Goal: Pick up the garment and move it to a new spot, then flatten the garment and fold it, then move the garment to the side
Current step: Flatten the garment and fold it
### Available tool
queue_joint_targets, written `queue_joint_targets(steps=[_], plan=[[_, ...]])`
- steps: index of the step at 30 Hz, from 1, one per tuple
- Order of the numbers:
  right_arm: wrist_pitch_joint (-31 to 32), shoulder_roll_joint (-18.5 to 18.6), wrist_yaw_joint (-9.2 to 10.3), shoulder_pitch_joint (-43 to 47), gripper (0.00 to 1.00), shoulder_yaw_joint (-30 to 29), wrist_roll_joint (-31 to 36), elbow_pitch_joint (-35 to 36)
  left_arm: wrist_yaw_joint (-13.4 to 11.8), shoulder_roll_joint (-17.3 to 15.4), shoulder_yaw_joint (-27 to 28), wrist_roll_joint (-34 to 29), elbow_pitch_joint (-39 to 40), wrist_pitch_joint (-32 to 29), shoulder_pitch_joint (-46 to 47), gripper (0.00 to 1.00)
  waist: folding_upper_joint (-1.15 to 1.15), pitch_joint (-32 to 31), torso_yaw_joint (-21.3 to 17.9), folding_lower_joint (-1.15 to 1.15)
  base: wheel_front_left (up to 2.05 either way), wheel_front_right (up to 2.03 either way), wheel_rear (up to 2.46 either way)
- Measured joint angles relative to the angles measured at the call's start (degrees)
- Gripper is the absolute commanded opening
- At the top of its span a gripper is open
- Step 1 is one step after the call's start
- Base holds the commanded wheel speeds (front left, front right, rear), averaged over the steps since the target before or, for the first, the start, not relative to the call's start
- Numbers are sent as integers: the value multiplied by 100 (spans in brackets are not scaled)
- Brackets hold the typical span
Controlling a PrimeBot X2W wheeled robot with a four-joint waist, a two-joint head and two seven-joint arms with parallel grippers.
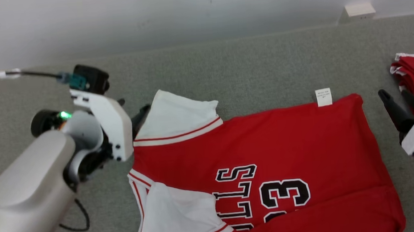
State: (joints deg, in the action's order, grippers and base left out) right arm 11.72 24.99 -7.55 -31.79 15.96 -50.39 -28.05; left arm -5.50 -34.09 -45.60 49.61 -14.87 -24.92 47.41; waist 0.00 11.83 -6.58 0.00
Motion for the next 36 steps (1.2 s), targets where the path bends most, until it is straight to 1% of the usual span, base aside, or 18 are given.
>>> queue_joint_targets(steps=[4,5,6,9,15,19,20,21,22,23,24,25,26,27,28,32,36], plan=[[201,-45,0,-737,100,291,-180,-474,349,379,-85,-122,-653,-249,879,100,0,456,-36,0,0,0,0],[388,-104,0,-1051,100,482,-352,-676,500,559,-116,-125,-1006,-361,1270,100,0,677,-54,0,0,0,0],[388,-104,0,-1051,100,482,-352,-676,500,559,-116,-125,-1006,-361,1270,100,0,677,-54,0,0,0,0],[655,-166,0,-1386,100,798,-530,-975,688,779,-172,-170,-1523,-505,1712,100,0,976,-83,0,0,0,0],[802,-245,0,-1842,100,1267,-913,-1258,1018,1122,-357,-191,-2434,-734,2265,100,0,1394,-176,1,0,0,0],[816,-210,0,-1975,100,1582,-1129,-1218,1105,1261,-466,-220,-2949,-801,2444,100,0,1483,-280,0,0,0,0],[801,-202,0,-1983,96,1664,-1183,-1192,1132,1292,-494,-215,-3072,-857,2456,100,0,1497,-307,0,0,0,0],[784,-191,1,-1986,85,1746,-1239,-1158,1149,1317,-516,-214,-3177,-882,2458,100,0,1509,-334,0,0,0,0],[742,-149,0,-2008,76,1915,-1328,-1100,1167,1328,-532,-214,-3353,-871,2543,100,0,1530,-382,0,0,0,0],[742,-149,0,-2008,69,1915,-1328,-1100,1167,1328,-532,-214,-3353,-871,2543,100,0,1530,-382,0,0,0,0],[703,-137,1,-2011,48,2004,-1365,-1051,1190,1335,-546,-212,-3444,-886,2570,100,0,1537,-402,0,0,0,0],[682,-125,1,-2010,36,2086,-1421,-1016,1204,1346,-557,-176,-3511,-925,2577,100,0,1540,-418,0,0,0,0],[601,-108,1,-2010,24,2247,-1508,-938,1235,1371,-561,-102,-3613,-994,2603,70,0,1526,-437,0,0,0,0],[601,-108,1,-2010,0,2247,-1508,-938,1235,1371,-561,-102,-3613,-994,2603,35,0,1526,-437,0,0,0,0],[528,-103,1,-2004,0,2318,-1558,-922,1254,1380,-583,-90,-3641,-1042,2617,0,0,1510,-438,0,0,0,0],[175,-41,1,-1988,0,2515,-1688,-965,1265,1378,-670,29,-3688,-1060,2596,0,0,1386,-403,0,0,0,0],[-283,-43,1,-1983,0,2580,-1813,-1168,1281,1338,-731,37,-3710,-777,2536,0,0,1200,-348,0,0,0,0]])
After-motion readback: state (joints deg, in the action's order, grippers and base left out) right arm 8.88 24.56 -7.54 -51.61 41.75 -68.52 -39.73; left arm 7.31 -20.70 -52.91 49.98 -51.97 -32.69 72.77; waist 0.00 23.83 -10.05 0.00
